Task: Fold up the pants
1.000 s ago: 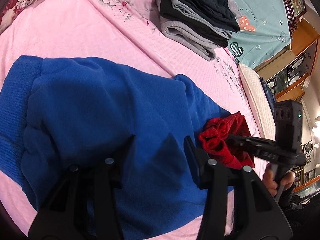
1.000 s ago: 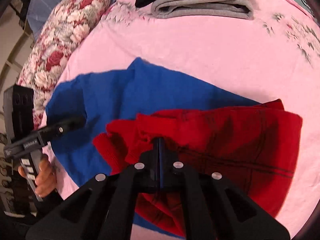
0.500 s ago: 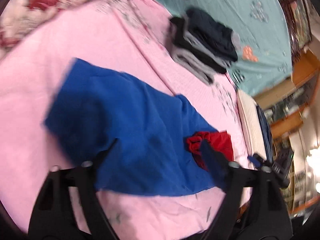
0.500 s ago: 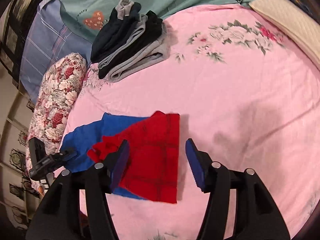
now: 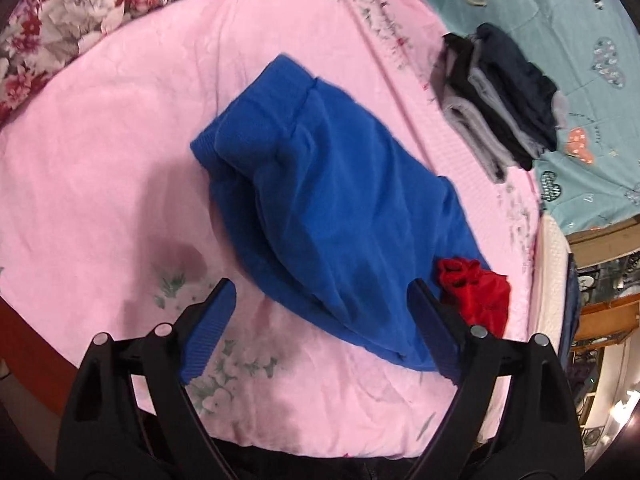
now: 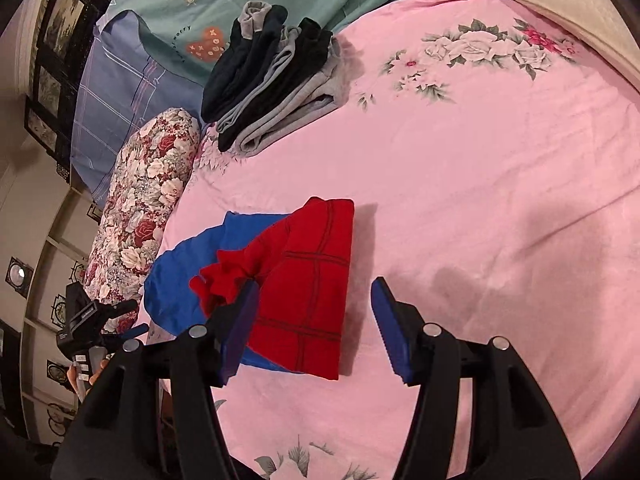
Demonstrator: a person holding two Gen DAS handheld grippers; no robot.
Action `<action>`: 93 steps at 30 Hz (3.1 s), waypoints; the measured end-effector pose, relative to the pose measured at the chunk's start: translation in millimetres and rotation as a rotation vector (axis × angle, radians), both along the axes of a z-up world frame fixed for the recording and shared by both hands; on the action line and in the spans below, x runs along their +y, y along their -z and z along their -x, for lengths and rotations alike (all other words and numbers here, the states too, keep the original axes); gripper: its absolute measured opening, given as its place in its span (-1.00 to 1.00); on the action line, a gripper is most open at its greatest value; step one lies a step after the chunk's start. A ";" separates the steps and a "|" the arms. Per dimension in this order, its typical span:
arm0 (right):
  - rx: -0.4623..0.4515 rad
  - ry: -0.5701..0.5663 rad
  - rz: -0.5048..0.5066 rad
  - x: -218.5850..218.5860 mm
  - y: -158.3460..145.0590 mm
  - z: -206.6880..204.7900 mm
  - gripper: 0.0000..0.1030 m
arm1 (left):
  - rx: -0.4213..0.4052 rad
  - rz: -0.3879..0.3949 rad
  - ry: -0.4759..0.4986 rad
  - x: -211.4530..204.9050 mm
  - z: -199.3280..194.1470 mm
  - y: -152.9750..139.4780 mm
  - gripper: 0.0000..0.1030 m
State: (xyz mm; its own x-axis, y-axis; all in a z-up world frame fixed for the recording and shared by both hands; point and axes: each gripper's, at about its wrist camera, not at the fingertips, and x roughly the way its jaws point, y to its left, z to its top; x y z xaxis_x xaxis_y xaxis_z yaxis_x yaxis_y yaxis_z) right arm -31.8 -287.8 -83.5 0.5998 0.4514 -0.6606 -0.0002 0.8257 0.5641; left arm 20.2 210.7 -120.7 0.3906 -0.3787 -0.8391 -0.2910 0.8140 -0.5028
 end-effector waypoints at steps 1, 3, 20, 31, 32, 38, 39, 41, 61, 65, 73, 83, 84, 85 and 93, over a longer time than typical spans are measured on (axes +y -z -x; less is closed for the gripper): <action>-0.006 0.013 -0.005 -5.6 -0.8 2.9 0.14 | 0.019 -0.003 -0.002 -1.3 -3.0 5.9 0.72; -0.016 0.041 -0.015 -15.1 -1.6 8.5 0.14 | 0.008 -0.013 -0.023 -2.8 -4.6 9.0 0.73; 0.004 0.126 0.015 -29.9 -3.3 22.8 0.14 | -0.151 -0.031 -0.122 13.7 -56.4 23.0 -0.62; 0.056 -0.023 0.138 34.9 -15.1 -14.5 0.14 | -0.222 -0.121 -0.095 11.5 -45.3 13.6 -0.63; 0.059 -0.075 0.141 49.6 -18.4 -22.9 0.14 | -0.221 -0.120 -0.094 12.4 -45.8 15.2 -0.63; 0.114 -0.422 0.188 174.3 -20.8 -88.6 0.14 | -0.225 -0.108 -0.098 14.5 -45.0 21.2 -0.63; 0.141 -0.463 0.203 198.5 -15.2 -101.9 0.14 | -0.227 -0.109 -0.098 14.2 -44.7 21.5 -0.63; 0.168 -0.513 0.242 231.1 -5.3 -119.1 0.14 | -0.229 -0.107 -0.098 14.2 -44.5 21.8 -0.63; -0.007 -0.279 0.215 135.6 -39.9 -81.1 -0.05 | -0.335 -0.335 0.021 -30.1 -32.5 -29.5 -0.63; 0.003 -0.052 0.180 40.6 -34.2 -27.2 -0.04 | -0.444 -0.409 0.129 -77.8 -17.1 -70.8 -0.65; -0.036 0.197 0.078 -64.0 -25.9 48.3 -0.04 | -0.607 -0.464 0.629 -255.7 14.6 -105.9 -0.67; -0.049 0.228 0.041 -88.7 -17.7 76.5 -0.04 | -0.361 -0.452 0.870 -337.6 -2.2 -26.1 0.62; -0.040 0.226 0.041 -88.9 -14.5 75.3 -0.04 | -0.385 -0.417 0.880 -334.4 3.4 -35.0 0.76; -0.025 0.218 0.037 -87.9 -10.1 71.3 -0.04 | -0.408 -0.388 0.885 -332.3 10.4 -41.9 0.89; -0.030 0.020 0.044 -29.9 -24.6 32.2 -0.04 | -0.490 -0.190 0.684 -239.4 15.0 -105.1 0.96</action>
State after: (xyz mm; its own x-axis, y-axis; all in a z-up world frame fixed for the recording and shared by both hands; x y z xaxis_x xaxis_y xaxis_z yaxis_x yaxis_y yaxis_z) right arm -64.0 -317.7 -58.9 0.6279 0.4104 -0.6613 0.0002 0.8496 0.5274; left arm 5.1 -28.7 -15.6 0.4623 -0.5330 -0.7087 0.5076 0.8144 -0.2813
